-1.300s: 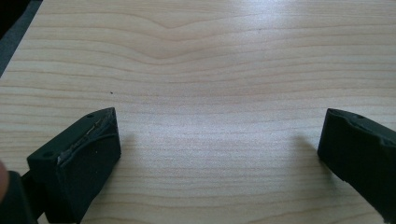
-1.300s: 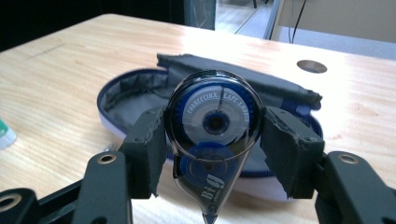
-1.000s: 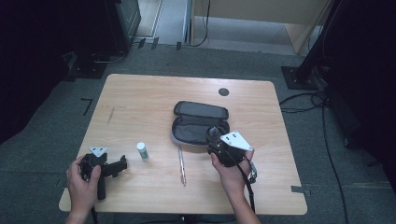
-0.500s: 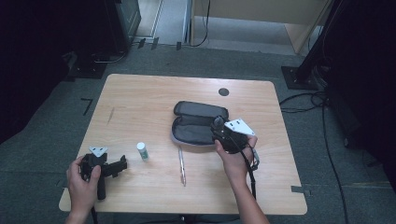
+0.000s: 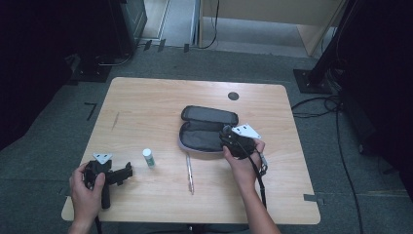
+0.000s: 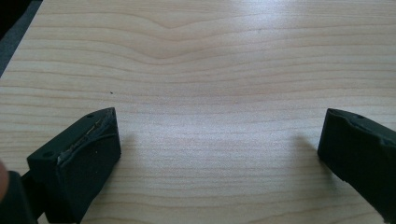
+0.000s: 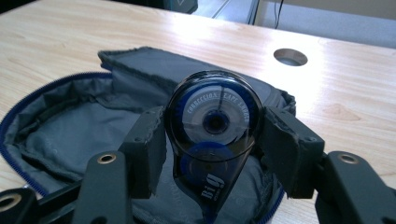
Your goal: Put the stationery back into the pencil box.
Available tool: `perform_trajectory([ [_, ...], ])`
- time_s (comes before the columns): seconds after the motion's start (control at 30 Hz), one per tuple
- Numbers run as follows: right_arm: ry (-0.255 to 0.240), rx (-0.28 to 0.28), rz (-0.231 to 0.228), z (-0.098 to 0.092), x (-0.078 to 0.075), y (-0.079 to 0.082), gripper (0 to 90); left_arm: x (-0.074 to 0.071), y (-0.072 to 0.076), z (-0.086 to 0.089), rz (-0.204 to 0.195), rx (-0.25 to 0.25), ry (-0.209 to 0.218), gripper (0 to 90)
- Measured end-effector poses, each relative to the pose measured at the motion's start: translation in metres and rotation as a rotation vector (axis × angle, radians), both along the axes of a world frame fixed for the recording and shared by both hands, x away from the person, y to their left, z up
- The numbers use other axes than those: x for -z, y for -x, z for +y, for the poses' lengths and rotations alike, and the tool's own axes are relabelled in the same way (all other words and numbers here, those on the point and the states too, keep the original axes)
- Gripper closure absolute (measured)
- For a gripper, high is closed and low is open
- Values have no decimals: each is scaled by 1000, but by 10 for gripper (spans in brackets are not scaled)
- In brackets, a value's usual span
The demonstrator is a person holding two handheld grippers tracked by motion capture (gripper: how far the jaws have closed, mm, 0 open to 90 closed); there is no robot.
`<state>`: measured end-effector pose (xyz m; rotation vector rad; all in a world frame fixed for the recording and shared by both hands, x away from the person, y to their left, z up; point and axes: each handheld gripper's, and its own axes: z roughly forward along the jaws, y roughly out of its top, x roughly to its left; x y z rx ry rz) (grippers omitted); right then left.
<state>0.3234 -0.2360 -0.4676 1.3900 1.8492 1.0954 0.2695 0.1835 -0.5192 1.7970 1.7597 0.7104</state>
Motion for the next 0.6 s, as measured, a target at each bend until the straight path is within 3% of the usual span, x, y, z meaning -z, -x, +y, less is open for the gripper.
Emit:
perform_trajectory([
  [0.17,2,-10,23,2,5,-7,417,0,0,0,2,1,-2,0],
  [0.6,29,-68,170,17,18,-30,416,0,0,0,2,1,-1,0],
])
